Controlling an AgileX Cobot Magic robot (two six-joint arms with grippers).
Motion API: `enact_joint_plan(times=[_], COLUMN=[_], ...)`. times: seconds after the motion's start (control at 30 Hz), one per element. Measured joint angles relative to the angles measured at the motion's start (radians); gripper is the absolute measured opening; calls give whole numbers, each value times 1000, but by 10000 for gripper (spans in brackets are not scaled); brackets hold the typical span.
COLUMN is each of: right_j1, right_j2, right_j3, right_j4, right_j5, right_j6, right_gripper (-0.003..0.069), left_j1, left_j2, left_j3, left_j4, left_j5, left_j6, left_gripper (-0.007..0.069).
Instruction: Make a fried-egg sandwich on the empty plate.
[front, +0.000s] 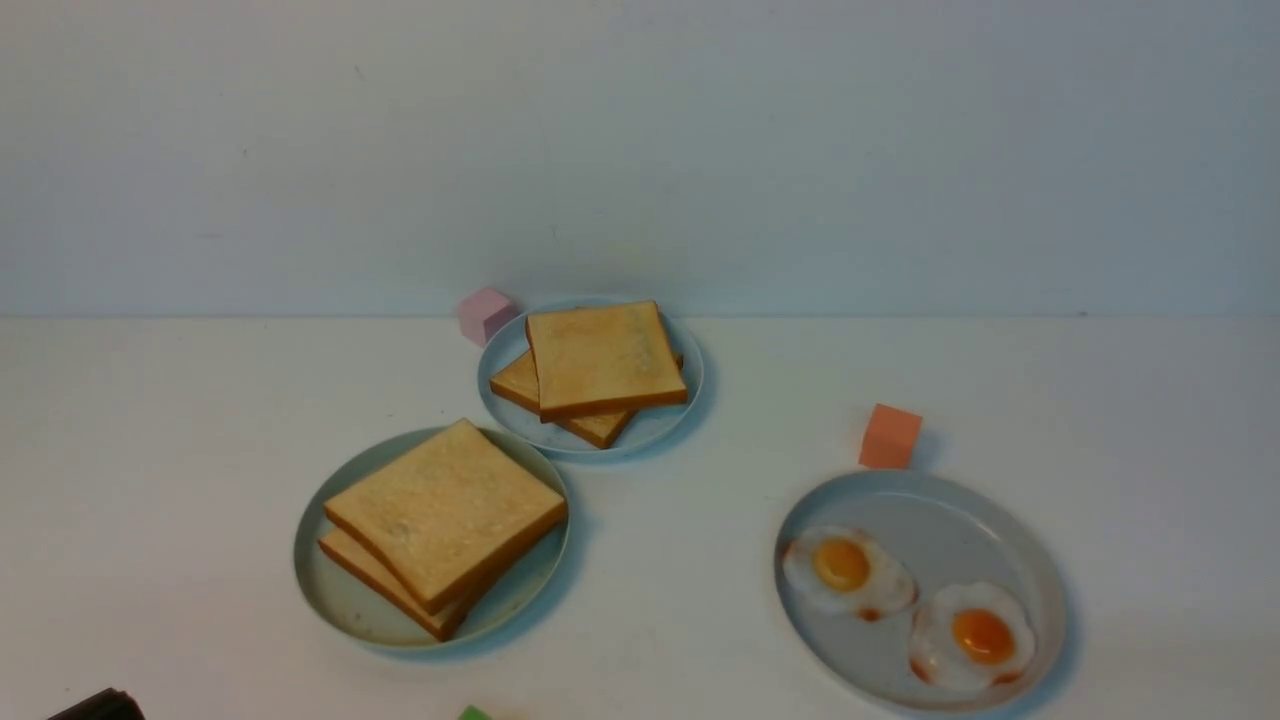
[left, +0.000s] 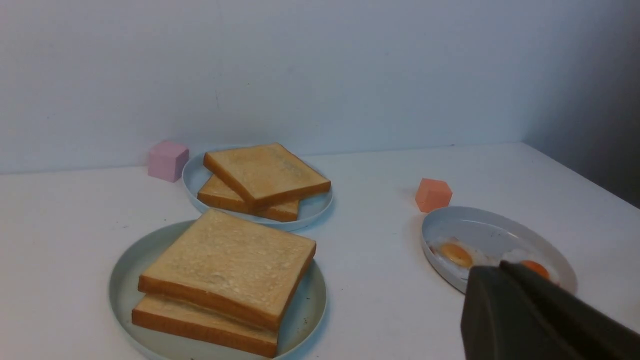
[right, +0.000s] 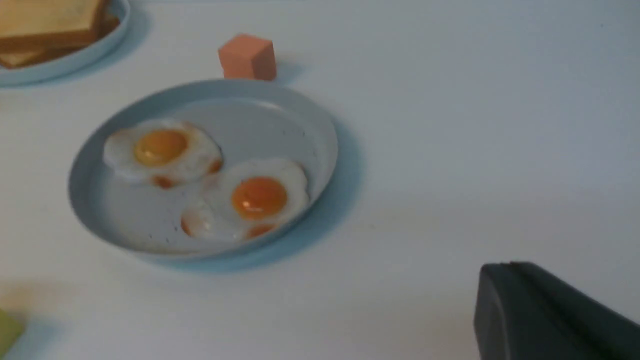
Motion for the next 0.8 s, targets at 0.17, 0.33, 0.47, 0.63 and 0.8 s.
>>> enact_joint_plan(times=[0.17, 0.33, 0.47, 0.63, 0.8], right_j1=[0, 0, 0, 0, 0], right_j2=[-26, -26, -26, -26, -26], right_j3=[12, 13, 13, 13, 13], right_j4=[9, 10, 11, 11, 11], right_j5=[-30, -37, -38, -38, -39], right_j6=[0, 0, 0, 0, 0], right_gripper=[-10, -9, -8, -6, -6], left_j1=[0, 0, 0, 0, 0], left_j2=[-1, -1, -1, -1, -1], left_j3=[0, 0, 0, 0, 0], left_j4=[0, 0, 0, 0, 0], left_j5=[1, 2, 4, 4, 4], left_j6=[-1, -1, -1, -1, -1], left_gripper=[-2, 4, 5, 12, 17])
